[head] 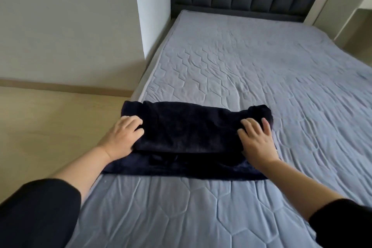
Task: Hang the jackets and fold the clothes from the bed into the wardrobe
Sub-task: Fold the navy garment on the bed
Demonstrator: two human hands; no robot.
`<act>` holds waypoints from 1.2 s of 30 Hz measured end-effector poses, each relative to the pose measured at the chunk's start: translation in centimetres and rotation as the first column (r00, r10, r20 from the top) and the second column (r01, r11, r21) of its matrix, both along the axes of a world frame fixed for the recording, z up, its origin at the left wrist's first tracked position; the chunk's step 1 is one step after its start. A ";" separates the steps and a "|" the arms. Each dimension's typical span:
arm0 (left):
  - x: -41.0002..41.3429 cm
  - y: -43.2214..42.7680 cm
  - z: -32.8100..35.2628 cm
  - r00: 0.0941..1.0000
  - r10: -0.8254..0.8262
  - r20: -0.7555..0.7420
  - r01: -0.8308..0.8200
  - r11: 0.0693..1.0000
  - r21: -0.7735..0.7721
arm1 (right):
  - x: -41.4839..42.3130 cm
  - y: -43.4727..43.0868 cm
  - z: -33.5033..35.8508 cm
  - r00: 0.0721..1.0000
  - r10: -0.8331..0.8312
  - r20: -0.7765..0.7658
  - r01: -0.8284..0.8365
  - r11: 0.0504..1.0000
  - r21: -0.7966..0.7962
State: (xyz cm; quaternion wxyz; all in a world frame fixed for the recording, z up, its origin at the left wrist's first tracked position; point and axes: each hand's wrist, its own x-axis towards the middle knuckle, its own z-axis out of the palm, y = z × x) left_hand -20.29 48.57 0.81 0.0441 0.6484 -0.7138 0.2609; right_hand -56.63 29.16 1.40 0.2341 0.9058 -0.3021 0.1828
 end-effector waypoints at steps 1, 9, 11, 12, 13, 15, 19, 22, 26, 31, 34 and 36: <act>-0.5 0.8 -1.1 1.000 -0.021 -0.015 0.021 0.998 0.052 | -0.6 0.7 -1.0 0.999 0.012 -0.043 -0.010 0.999 0.039; -1.6 4.3 -0.6 0.964 -0.073 -0.256 0.101 0.990 0.097 | -3.8 2.7 -2.7 0.988 0.155 0.028 -0.157 0.973 0.172; -2.7 3.7 0.8 0.941 -0.054 -0.334 0.050 0.999 -0.020 | -3.9 2.9 -2.5 0.982 0.187 0.003 -0.184 0.967 0.176; -3.8 2.6 1.5 0.932 -0.055 -0.358 0.024 0.996 -0.091 | -3.9 3.0 -2.6 0.981 0.192 -0.006 -0.188 0.966 0.178; -5.3 1.1 2.1 0.923 -0.049 -0.382 -0.006 0.990 -0.142 | -3.7 3.1 -2.6 0.981 0.193 -0.003 -0.189 0.965 0.184; -9.1 -2.9 3.1 0.895 -0.049 -0.443 -0.028 0.986 -0.165 | -3.4 3.6 -2.8 0.983 0.183 0.005 -0.180 0.962 0.205; -15.0 -9.9 1.5 0.897 0.204 -0.391 -0.097 0.956 0.277 | -3.5 4.5 -2.6 0.986 0.170 0.001 -0.157 0.912 0.379; -16.9 -10.9 -3.2 0.898 0.311 -0.310 -0.156 0.886 0.438 | -4.4 3.8 -1.3 0.983 0.072 0.168 -0.155 0.815 0.559; -17.2 -10.8 -5.9 0.895 0.335 -0.294 -0.202 0.893 0.402 | -4.2 -1.0 1.1 0.658 -0.522 0.543 0.040 0.744 0.667; -17.0 -10.8 -6.0 0.890 0.319 -0.327 -0.184 0.905 0.383 | -1.2 -6.8 1.6 0.404 -0.890 0.214 -0.188 0.148 0.971; -16.8 -10.6 -6.3 0.854 0.311 -0.416 -0.164 0.922 0.351 | -1.3 -8.5 0.8 0.211 -0.943 0.257 -0.162 0.225 0.961; -16.6 -10.9 -6.4 0.823 0.308 -0.478 -0.149 0.928 0.341 | -1.9 -8.6 -0.2 0.149 -0.970 0.194 -0.096 0.181 0.979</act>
